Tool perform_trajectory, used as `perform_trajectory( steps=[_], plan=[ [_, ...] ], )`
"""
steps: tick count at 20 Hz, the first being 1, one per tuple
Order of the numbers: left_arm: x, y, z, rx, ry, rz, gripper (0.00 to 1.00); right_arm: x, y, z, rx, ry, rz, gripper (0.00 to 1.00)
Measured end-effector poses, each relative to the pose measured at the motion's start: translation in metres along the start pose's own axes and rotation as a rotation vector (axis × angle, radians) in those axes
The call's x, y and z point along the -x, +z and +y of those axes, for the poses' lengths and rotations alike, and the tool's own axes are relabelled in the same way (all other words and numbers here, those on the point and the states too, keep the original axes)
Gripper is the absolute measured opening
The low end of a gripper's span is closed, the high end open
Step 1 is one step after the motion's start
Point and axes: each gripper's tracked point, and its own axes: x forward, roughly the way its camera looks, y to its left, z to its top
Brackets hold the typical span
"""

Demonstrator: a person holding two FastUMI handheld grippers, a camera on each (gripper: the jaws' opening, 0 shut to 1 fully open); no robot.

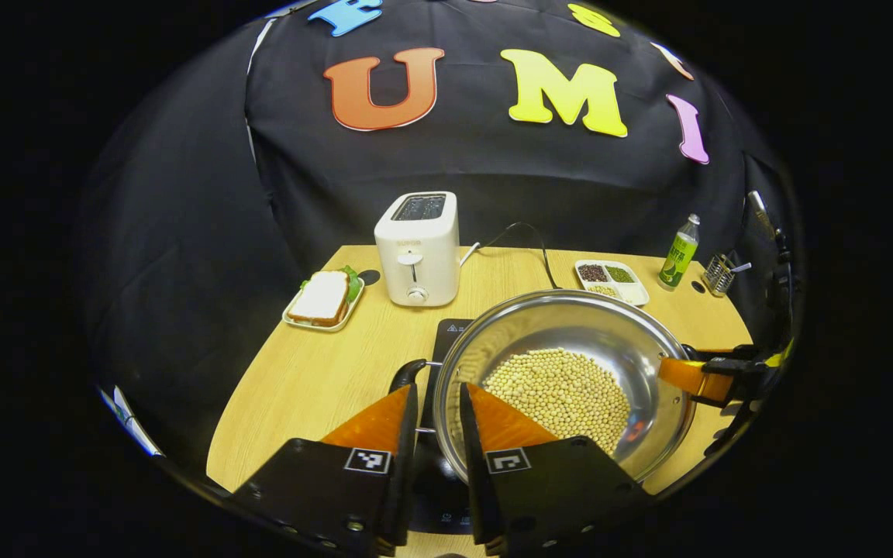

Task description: First push the handle of the pot to place it horizontally, then grasp the pot with both hands and set it on the induction cooktop.

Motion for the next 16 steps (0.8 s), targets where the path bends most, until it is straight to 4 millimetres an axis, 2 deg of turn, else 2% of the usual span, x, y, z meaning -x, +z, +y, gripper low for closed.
perform_trajectory(
  steps=[1, 2, 4, 5, 6, 7, 8, 12, 16],
  plan=[
    [0.001, 0.002, 0.000, 0.001, -0.001, -0.004, 0.26, 0.003, 0.005, 0.000, 0.026, -0.001, -0.024, 0.82],
    [0.002, 0.004, 0.000, -0.001, -0.002, -0.014, 0.41, 0.005, 0.008, 0.001, 0.045, 0.000, -0.038, 0.81],
    [0.002, 0.008, 0.000, -0.004, -0.002, -0.035, 0.64, 0.011, 0.013, 0.002, 0.059, 0.002, -0.061, 0.82],
    [0.002, 0.008, 0.000, -0.006, -0.001, -0.041, 0.81, 0.014, 0.015, 0.003, 0.060, 0.005, -0.071, 0.82],
    [0.002, 0.010, 0.001, -0.007, 0.006, -0.051, 0.75, 0.016, 0.014, 0.004, 0.062, 0.010, -0.072, 0.82],
    [0.002, 0.010, 0.000, -0.007, 0.008, -0.053, 0.94, 0.019, 0.014, 0.005, 0.063, 0.014, -0.073, 0.82],
    [0.003, 0.012, 0.000, -0.008, 0.013, -0.063, 0.97, 0.021, 0.013, 0.005, 0.066, 0.015, -0.074, 0.82],
    [0.010, 0.017, 0.000, -0.011, 0.014, -0.091, 0.97, 0.034, 0.013, 0.004, 0.078, 0.018, -0.085, 0.82],
    [0.023, 0.026, -0.003, -0.023, 0.012, -0.137, 0.97, 0.059, 0.024, -0.002, 0.105, 0.009, -0.137, 0.82]
  ],
)
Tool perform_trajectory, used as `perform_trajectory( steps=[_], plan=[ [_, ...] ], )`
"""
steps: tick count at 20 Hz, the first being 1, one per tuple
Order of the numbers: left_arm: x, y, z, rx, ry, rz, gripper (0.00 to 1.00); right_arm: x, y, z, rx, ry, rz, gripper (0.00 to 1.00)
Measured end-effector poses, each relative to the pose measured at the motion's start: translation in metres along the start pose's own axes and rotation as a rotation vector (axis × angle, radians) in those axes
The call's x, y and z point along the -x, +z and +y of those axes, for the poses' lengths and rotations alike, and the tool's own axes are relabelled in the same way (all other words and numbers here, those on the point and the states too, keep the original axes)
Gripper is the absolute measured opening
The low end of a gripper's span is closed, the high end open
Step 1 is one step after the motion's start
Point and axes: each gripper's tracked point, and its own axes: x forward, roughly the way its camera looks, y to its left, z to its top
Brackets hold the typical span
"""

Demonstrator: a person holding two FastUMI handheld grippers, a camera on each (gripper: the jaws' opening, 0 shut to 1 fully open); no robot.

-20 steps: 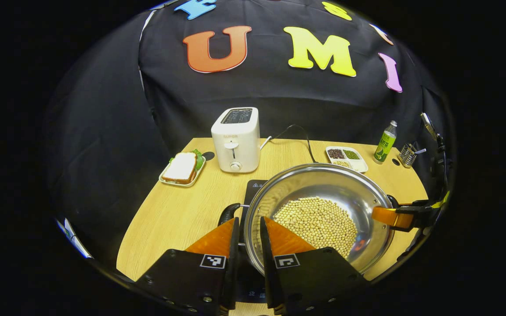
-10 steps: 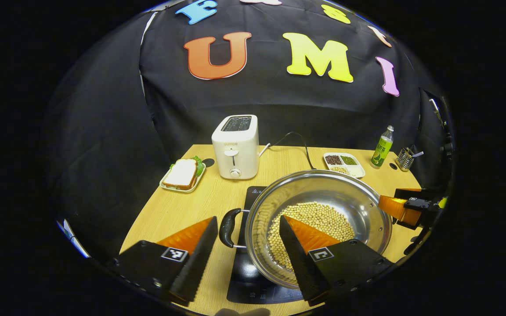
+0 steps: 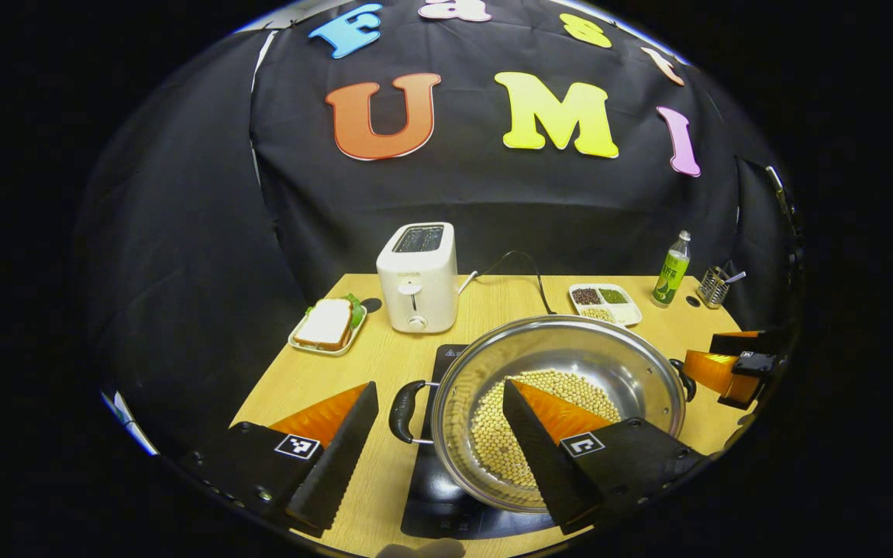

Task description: First push the handle of the pot to place it horizontally, then grasp the pot with both hands and set it on the induction cooktop.

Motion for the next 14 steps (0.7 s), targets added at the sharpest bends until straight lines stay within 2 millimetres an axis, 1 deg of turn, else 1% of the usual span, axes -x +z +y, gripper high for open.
perform_trajectory(
  steps=[2, 4, 7, 9, 10, 11, 12, 13, 14],
  plan=[
    [0.007, 0.007, -0.003, -0.003, -0.001, -0.022, 0.96, 0.016, 0.009, -0.004, 0.003, -0.005, -0.032, 0.82],
    [0.017, 0.018, -0.007, -0.005, -0.006, -0.055, 0.96, 0.033, 0.019, -0.008, -0.001, -0.010, -0.069, 0.82],
    [0.038, 0.036, -0.015, -0.003, -0.020, -0.108, 0.96, 0.063, 0.038, -0.020, 0.004, -0.031, -0.138, 0.82],
    [0.054, 0.049, -0.020, -0.009, -0.029, -0.147, 0.96, 0.085, 0.047, -0.028, -0.001, -0.044, -0.179, 0.82],
    [0.063, 0.056, -0.021, -0.014, -0.029, -0.167, 0.96, 0.097, 0.050, -0.032, -0.010, -0.047, -0.197, 0.83],
    [0.071, 0.062, -0.024, -0.020, -0.036, -0.189, 0.96, 0.106, 0.054, -0.036, -0.017, -0.057, -0.215, 0.92],
    [0.080, 0.069, -0.028, -0.027, -0.040, -0.213, 0.96, 0.118, 0.058, -0.040, -0.023, -0.064, -0.230, 0.96],
    [0.087, 0.075, -0.033, -0.032, -0.048, -0.231, 0.96, 0.129, 0.061, -0.043, -0.029, -0.069, -0.244, 1.00],
    [0.096, 0.081, -0.037, -0.034, -0.052, -0.246, 0.96, 0.140, 0.064, -0.048, -0.030, -0.077, -0.263, 1.00]
  ],
)
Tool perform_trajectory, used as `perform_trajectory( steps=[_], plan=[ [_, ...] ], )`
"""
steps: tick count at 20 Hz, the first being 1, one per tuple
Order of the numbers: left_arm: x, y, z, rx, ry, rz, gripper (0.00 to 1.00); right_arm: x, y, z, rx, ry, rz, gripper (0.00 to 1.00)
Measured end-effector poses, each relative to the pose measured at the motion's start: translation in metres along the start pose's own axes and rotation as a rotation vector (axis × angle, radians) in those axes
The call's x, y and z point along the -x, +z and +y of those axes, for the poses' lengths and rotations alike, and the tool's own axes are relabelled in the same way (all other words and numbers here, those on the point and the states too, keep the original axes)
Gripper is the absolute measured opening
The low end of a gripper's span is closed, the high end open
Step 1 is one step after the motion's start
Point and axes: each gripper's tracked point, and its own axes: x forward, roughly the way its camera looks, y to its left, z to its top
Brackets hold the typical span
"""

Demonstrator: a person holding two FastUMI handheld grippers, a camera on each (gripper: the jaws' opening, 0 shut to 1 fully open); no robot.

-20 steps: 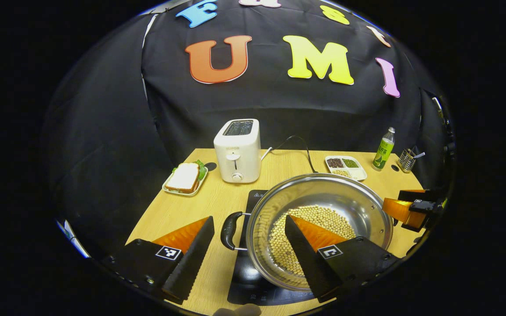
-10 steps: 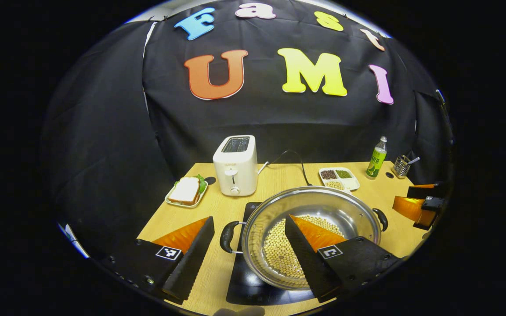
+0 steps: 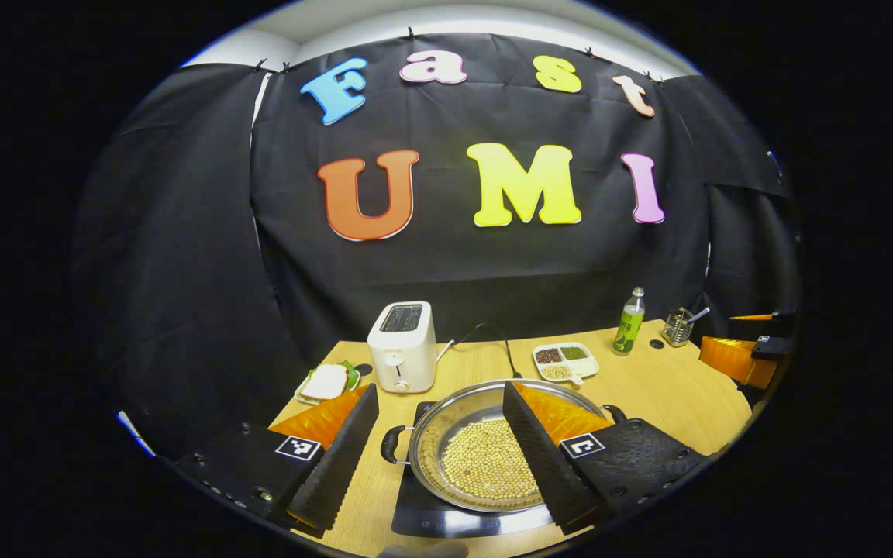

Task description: First push the handle of the pot to place it horizontally, then grasp the pot with both hands and set it on the induction cooktop.

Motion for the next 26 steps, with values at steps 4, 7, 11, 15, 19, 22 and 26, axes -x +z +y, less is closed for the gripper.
perform_trajectory(
  steps=[4, 7, 11, 15, 19, 22, 26],
  plan=[
    [0.033, 0.033, -0.012, -0.003, -0.007, -0.076, 0.96, 0.038, 0.024, -0.018, -0.022, -0.024, -0.062, 1.00],
    [0.056, 0.050, -0.029, -0.004, -0.012, -0.123, 0.96, 0.070, 0.046, -0.035, -0.042, -0.035, -0.125, 1.00],
    [0.083, 0.077, -0.056, 0.011, -0.027, -0.172, 0.96, 0.110, 0.066, -0.064, -0.070, -0.046, -0.191, 1.00],
    [0.115, 0.091, -0.086, 0.018, -0.014, -0.205, 0.96, 0.142, 0.073, -0.101, -0.082, -0.058, -0.234, 1.00],
    [0.154, 0.098, -0.118, 0.023, -0.004, -0.240, 0.96, 0.178, 0.070, -0.140, -0.089, -0.066, -0.253, 1.00],
    [0.181, 0.093, -0.133, 0.025, 0.015, -0.234, 0.96, 0.203, 0.063, -0.163, -0.079, -0.064, -0.267, 1.00],
    [0.208, 0.094, -0.154, 0.033, 0.027, -0.233, 0.96, 0.227, 0.054, -0.184, -0.078, -0.051, -0.281, 1.00]
  ],
)
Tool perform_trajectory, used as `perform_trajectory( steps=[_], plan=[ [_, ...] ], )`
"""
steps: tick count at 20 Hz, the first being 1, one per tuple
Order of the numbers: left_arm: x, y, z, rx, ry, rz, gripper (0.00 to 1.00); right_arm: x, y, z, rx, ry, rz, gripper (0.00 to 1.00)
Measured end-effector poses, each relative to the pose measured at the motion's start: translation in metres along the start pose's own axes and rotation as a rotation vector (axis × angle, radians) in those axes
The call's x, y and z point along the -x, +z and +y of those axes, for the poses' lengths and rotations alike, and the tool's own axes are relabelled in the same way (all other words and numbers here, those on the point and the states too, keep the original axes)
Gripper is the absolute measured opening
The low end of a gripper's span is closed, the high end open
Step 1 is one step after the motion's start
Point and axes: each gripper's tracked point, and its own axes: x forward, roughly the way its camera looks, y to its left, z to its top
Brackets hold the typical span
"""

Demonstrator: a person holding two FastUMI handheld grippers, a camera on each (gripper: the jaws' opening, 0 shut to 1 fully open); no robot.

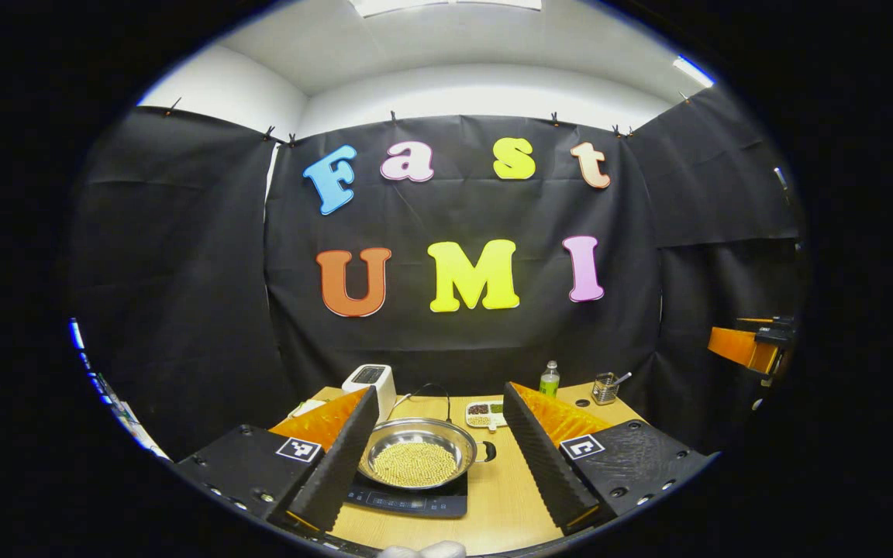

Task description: First push the handle of the pot to place it horizontally, then grasp the pot with both hands and set it on the induction cooktop.

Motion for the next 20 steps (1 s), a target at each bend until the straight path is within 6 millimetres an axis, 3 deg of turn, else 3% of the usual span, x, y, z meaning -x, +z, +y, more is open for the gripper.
perform_trajectory(
  steps=[5, 10, 16, 20],
  plan=[
    [0.031, 0.011, -0.031, -0.005, -0.013, -0.023, 0.96, 0.036, 0.006, -0.030, 0.010, 0.001, -0.026, 1.00],
    [0.052, 0.014, -0.055, -0.012, -0.016, -0.028, 0.96, 0.053, 0.009, -0.047, 0.015, 0.006, -0.043, 1.00],
    [0.064, 0.012, -0.060, -0.004, -0.003, -0.018, 0.96, 0.062, 0.006, -0.060, 0.015, 0.008, -0.044, 1.00],
    [0.066, 0.016, -0.060, -0.011, 0.003, -0.022, 0.96, 0.064, 0.005, -0.058, 0.010, 0.024, -0.043, 1.00]
  ],
)
